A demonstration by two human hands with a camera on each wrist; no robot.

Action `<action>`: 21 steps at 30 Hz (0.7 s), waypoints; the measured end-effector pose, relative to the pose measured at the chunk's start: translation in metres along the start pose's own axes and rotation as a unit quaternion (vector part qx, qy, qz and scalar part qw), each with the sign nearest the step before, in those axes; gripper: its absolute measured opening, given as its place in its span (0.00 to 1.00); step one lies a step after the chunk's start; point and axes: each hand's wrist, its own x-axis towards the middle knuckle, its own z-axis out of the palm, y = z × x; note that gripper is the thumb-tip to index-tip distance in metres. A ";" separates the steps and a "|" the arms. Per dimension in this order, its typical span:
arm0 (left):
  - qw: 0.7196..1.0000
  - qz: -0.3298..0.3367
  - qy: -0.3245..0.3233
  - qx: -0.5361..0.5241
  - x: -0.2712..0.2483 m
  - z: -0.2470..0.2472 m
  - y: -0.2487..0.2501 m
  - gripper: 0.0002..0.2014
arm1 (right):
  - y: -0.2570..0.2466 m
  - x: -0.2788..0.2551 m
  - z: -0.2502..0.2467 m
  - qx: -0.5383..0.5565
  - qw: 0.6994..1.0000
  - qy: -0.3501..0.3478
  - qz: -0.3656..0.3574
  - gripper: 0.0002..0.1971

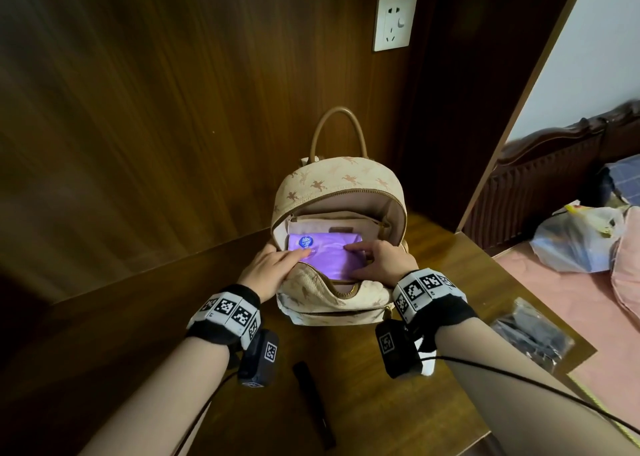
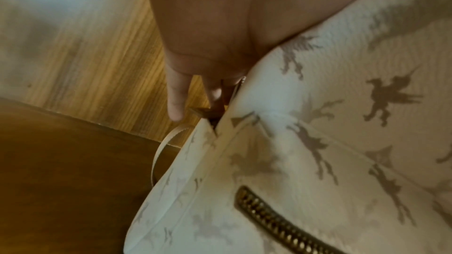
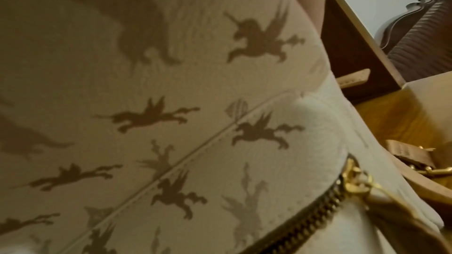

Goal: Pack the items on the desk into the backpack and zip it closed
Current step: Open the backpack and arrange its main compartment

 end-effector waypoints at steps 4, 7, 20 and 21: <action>0.999 0.009 0.019 -0.027 -0.010 -0.001 0.000 0.26 | 0.003 -0.008 0.002 0.015 1.000 0.013 0.005 0.27; 0.999 0.013 0.049 -0.013 -0.011 0.001 -0.004 0.32 | 0.005 -0.012 0.008 0.008 0.999 0.033 0.004 0.28; 0.999 -0.002 0.044 -0.001 -0.010 0.009 -0.006 0.33 | 0.011 -0.009 0.016 0.052 0.997 0.050 -0.004 0.23; 0.999 0.006 0.043 -0.007 -0.011 0.009 -0.006 0.32 | 0.012 -0.011 0.016 0.090 0.994 0.062 -0.005 0.19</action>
